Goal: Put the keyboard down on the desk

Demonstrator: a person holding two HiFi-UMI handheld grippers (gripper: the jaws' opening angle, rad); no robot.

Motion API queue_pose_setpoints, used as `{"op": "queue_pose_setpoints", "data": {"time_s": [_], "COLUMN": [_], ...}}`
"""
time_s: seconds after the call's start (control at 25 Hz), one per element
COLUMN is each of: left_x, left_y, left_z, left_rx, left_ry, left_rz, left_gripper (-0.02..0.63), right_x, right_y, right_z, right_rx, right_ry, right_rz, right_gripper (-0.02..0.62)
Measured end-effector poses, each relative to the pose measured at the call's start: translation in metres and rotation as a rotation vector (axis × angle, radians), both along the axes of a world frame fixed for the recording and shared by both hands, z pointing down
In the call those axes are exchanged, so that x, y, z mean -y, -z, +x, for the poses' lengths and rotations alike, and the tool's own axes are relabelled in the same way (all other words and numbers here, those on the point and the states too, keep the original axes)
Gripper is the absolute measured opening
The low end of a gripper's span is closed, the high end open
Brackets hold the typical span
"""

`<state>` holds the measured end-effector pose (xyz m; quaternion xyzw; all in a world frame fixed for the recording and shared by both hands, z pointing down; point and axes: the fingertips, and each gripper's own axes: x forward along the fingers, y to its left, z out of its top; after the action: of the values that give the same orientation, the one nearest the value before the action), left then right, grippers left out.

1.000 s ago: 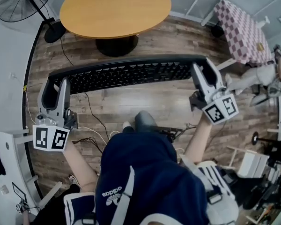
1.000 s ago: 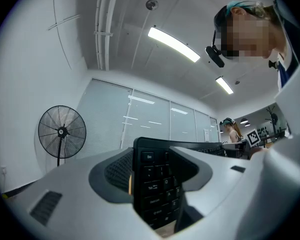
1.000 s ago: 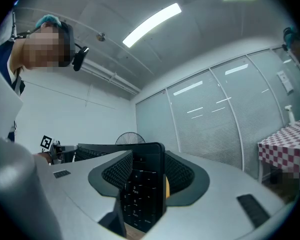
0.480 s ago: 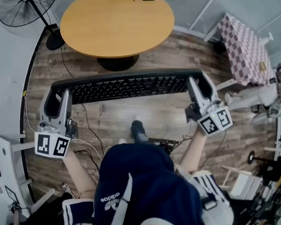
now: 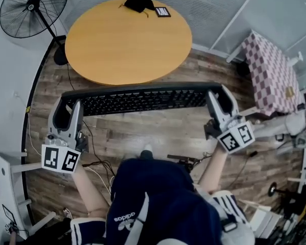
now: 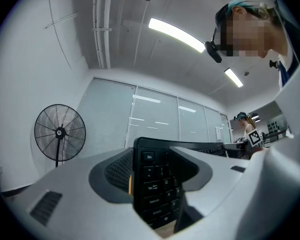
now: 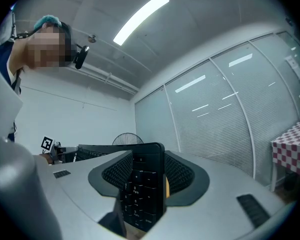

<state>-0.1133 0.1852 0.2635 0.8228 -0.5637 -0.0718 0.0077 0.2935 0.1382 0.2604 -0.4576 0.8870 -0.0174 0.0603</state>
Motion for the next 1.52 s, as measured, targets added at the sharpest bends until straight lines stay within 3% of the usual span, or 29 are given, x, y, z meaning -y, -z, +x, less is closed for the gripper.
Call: {"op": "queue_pose_setpoints", "data": {"time_s": [0.48, 0.72, 1.24, 1.52], "left_x": [0.033, 0.102, 0.275, 0.339], "left_y": [-0.004, -0.015, -0.022, -0.023], "left_z": [0.013, 0.011, -0.071, -0.117], "left_rx": [0.013, -0.003, -0.036, -0.049], "left_ry": [0.004, -0.005, -0.02, -0.027], "left_rz": [-0.016, -0.048, -0.064, -0.065], "left_gripper": [0.221, 0.221, 0.221, 0.221], "right_x": [0.032, 0.097, 0.268, 0.325], "right_y": [-0.017, -0.021, -0.011, -0.013], "right_z": [0.017, 0.015, -0.069, -0.111], "right_rx": [0.02, 0.013, -0.023, -0.03], "right_ry": [0.011, 0.005, 0.0, -0.015], "right_rz": [-0.036, -0.065, -0.067, -0.08], "right_gripper": [0.184, 0.184, 0.184, 0.184]}}
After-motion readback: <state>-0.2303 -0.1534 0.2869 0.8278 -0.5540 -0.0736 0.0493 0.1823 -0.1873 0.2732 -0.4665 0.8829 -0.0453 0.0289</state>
